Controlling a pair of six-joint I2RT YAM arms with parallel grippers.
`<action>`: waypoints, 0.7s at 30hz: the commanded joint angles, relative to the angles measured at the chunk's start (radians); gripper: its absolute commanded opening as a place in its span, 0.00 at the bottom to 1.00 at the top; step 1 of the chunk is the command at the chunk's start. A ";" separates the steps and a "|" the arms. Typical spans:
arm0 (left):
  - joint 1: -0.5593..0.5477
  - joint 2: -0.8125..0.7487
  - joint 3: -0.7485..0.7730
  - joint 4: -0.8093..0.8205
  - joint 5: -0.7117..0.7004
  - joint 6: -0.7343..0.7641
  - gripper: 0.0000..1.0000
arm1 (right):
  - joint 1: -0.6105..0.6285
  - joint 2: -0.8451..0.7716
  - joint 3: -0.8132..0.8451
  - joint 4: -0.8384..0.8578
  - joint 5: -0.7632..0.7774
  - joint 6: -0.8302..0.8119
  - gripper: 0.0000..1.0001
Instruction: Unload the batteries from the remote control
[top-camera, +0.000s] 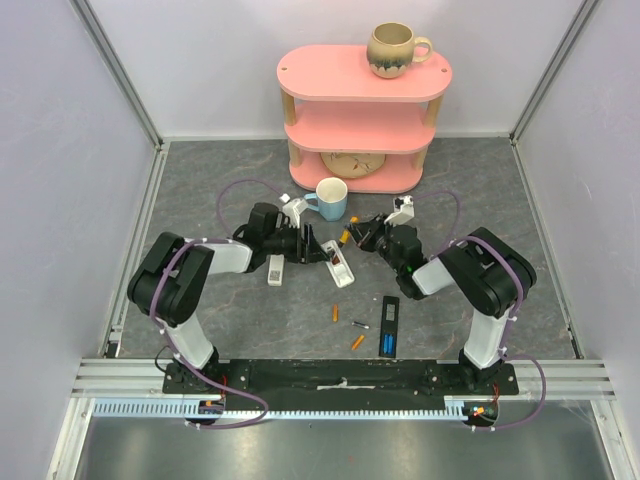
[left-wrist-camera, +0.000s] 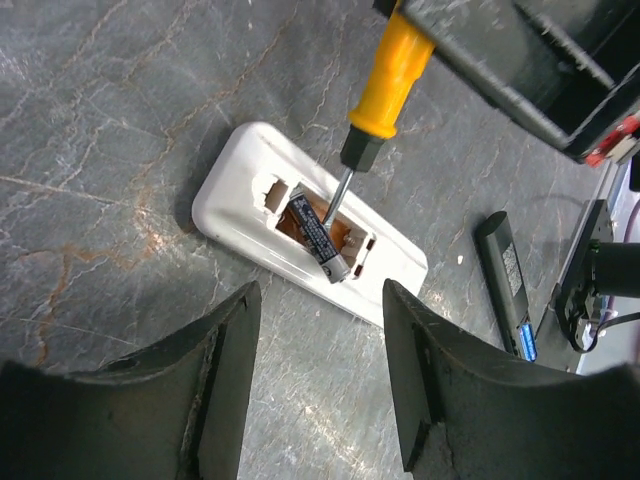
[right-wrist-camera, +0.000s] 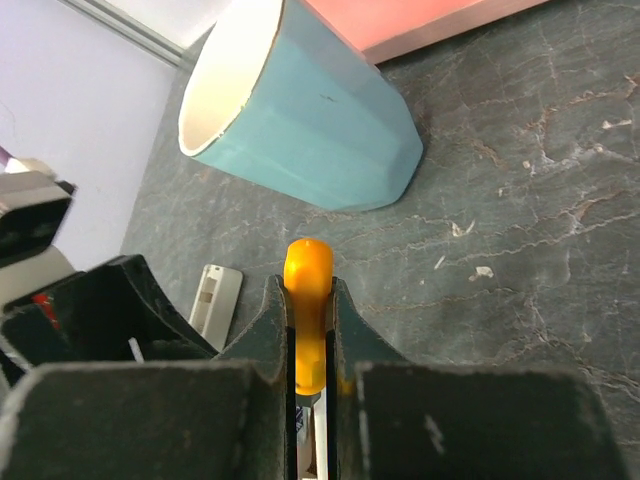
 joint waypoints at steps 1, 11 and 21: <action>0.011 -0.036 -0.008 0.077 -0.001 -0.033 0.59 | 0.026 -0.052 0.037 -0.056 0.068 -0.060 0.00; 0.011 -0.007 0.008 0.065 0.006 -0.048 0.59 | 0.115 -0.063 0.060 -0.155 0.315 -0.078 0.00; 0.023 0.029 0.031 0.024 -0.002 -0.067 0.57 | 0.167 -0.073 0.096 -0.279 0.469 -0.052 0.00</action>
